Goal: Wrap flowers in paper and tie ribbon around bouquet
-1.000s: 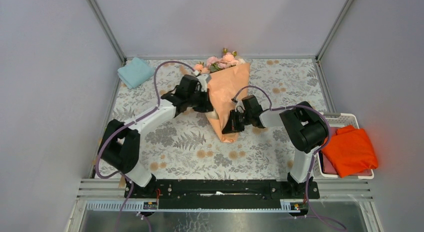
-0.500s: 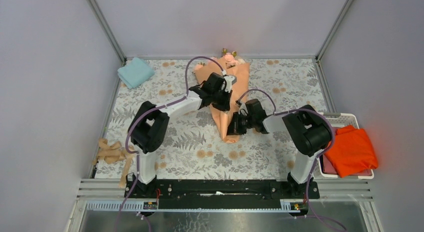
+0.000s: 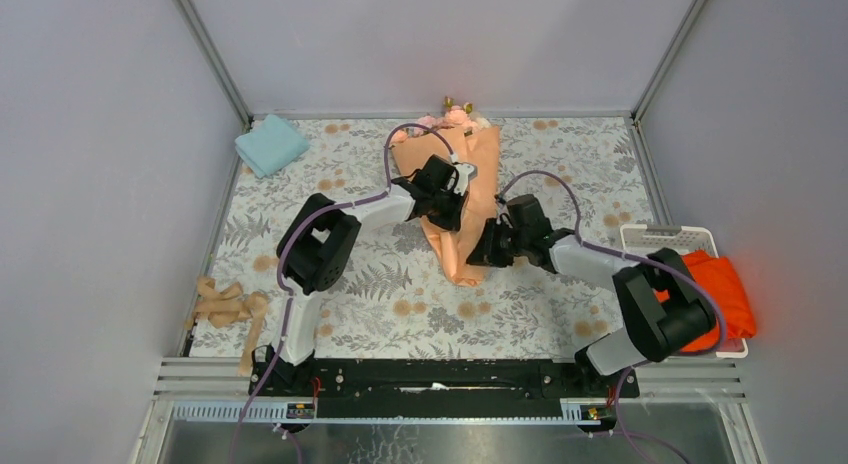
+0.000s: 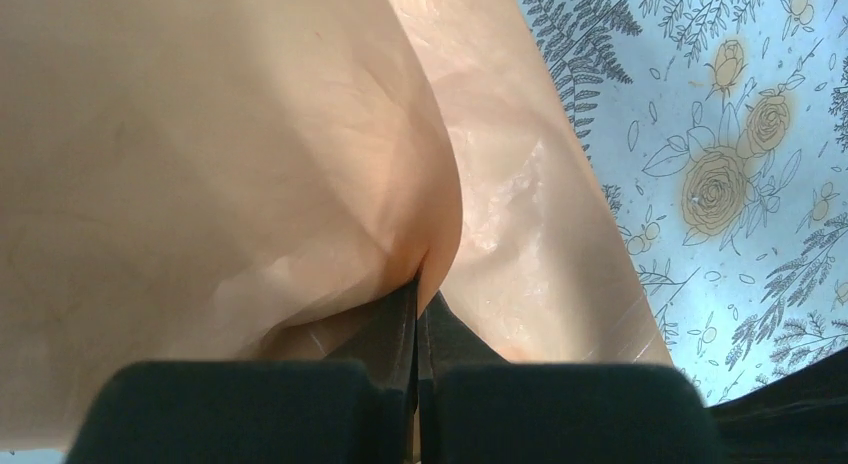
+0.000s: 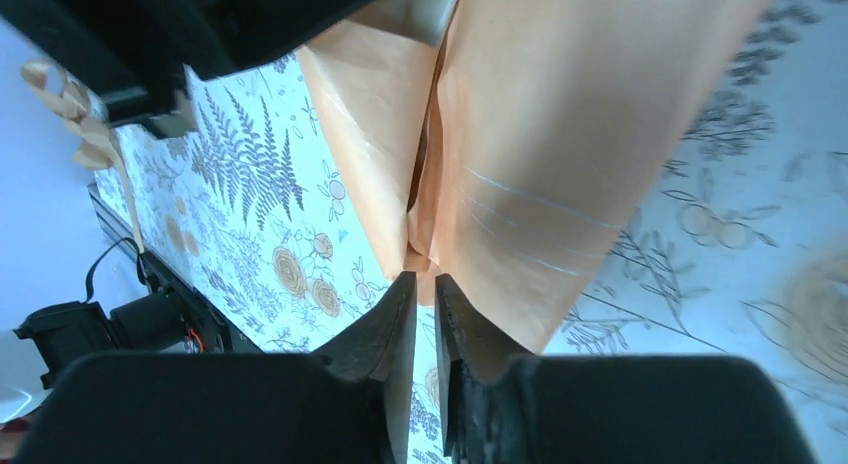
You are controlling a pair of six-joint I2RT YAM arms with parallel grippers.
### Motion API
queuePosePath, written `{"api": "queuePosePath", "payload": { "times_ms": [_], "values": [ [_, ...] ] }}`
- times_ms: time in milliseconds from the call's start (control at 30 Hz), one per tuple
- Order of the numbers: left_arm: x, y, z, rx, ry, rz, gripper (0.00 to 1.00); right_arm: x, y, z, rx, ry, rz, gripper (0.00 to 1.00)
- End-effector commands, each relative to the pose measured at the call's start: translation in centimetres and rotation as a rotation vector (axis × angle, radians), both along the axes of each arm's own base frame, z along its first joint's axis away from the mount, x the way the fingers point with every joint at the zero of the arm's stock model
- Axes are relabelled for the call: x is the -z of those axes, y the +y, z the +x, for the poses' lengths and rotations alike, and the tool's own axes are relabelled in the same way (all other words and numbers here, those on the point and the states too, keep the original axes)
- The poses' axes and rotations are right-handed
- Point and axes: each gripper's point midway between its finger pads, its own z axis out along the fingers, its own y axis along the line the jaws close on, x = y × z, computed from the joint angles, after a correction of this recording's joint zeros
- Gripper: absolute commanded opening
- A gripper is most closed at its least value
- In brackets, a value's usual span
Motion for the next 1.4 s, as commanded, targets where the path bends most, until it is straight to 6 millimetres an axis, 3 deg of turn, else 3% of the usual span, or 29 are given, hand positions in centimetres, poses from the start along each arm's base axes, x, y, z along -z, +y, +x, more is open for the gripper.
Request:
{"api": "queuePosePath", "payload": {
  "times_ms": [0,133,233,333,467,633,767,933,1100,1267,1367],
  "values": [
    [0.0,-0.5,1.2,0.022,-0.054,-0.002,0.00,-2.2,-4.3,1.9,0.116,-0.027,-0.102,0.24],
    [-0.3,-0.4,1.2,0.022,-0.062,-0.005,0.00,-2.5,-7.5,5.6,0.192,-0.074,-0.114,0.53],
    [-0.7,-0.5,1.2,0.020,-0.066,-0.011,0.00,-1.6,-7.4,8.1,0.143,-0.060,-0.138,0.57],
    [-1.2,-0.5,1.2,0.018,-0.071,-0.014,0.00,-0.4,-6.5,9.8,0.093,-0.041,-0.094,0.44],
    [-2.4,-0.5,1.3,0.017,-0.086,-0.023,0.00,1.7,-5.5,10.5,0.056,0.008,-0.066,0.29],
    [-5.6,-1.9,1.4,0.031,-0.095,-0.063,0.00,3.3,-3.8,10.6,0.043,0.055,0.021,0.09],
    [-7.2,-3.8,0.3,0.080,-0.094,-0.097,0.00,4.3,-2.3,9.8,0.023,0.076,0.043,0.03],
    [-4.6,-4.6,-0.3,0.085,-0.023,-0.073,0.00,3.8,-0.6,9.1,-0.008,0.061,0.066,0.02],
    [-2.4,-4.4,-0.7,0.093,0.012,-0.039,0.00,2.2,-0.3,9.0,0.004,0.039,0.102,0.01],
    [-0.4,-3.7,-1.3,0.122,-0.004,0.019,0.00,0.2,-2.8,10.2,0.136,0.014,0.095,0.06],
    [0.3,-3.3,-1.1,0.124,-0.019,0.043,0.00,-1.6,-4.7,11.3,0.204,-0.042,0.062,0.17]
  ]
}}
